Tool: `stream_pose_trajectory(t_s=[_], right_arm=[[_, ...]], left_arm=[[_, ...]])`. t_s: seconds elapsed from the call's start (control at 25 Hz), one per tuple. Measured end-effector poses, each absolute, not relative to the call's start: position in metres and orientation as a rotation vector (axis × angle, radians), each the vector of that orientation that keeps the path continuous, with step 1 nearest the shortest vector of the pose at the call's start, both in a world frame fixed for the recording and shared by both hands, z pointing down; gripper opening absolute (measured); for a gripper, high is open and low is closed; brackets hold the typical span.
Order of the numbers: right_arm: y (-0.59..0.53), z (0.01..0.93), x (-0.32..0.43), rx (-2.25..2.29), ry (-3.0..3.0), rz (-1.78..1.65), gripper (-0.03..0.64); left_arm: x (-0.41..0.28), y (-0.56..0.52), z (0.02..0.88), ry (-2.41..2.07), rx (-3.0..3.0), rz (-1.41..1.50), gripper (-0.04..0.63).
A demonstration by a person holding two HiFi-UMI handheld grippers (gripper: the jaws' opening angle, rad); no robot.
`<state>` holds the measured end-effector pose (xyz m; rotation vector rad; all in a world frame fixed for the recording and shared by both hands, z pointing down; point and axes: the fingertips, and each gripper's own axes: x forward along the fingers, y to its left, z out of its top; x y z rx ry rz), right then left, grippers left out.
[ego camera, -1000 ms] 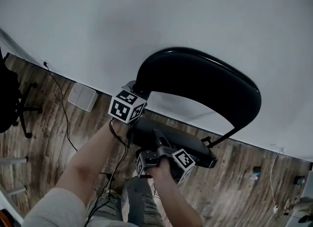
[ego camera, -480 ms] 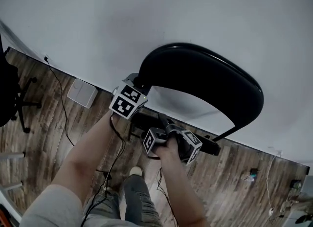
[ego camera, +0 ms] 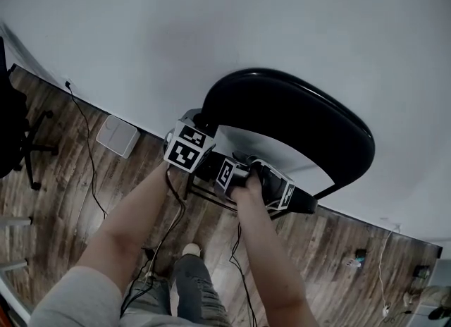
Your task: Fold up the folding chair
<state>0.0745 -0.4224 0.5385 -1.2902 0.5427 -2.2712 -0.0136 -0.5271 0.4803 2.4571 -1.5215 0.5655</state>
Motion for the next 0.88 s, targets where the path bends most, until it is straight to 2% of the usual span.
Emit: stream_pose_trajectory(t_s=[0.68, 0.76, 0.88], right_arm=[[-0.441, 0.539, 0.074, -1.288, 0.55, -2.261, 0.161], [-0.44, 0.538, 0.075, -1.274, 0.586, -2.248, 0.17], [-0.441, 0.536, 0.075, -1.254, 0.663, -2.239, 0.175]], left_arm=[[-0.014, -0.53, 0.479, -1.554, 2.525, 0.627, 0.026], [-0.017, -0.529, 0.477, -1.553, 2.527, 0.611, 0.068], [-0.027, -0.53, 0.476, -1.535, 2.474, 0.498, 0.197]])
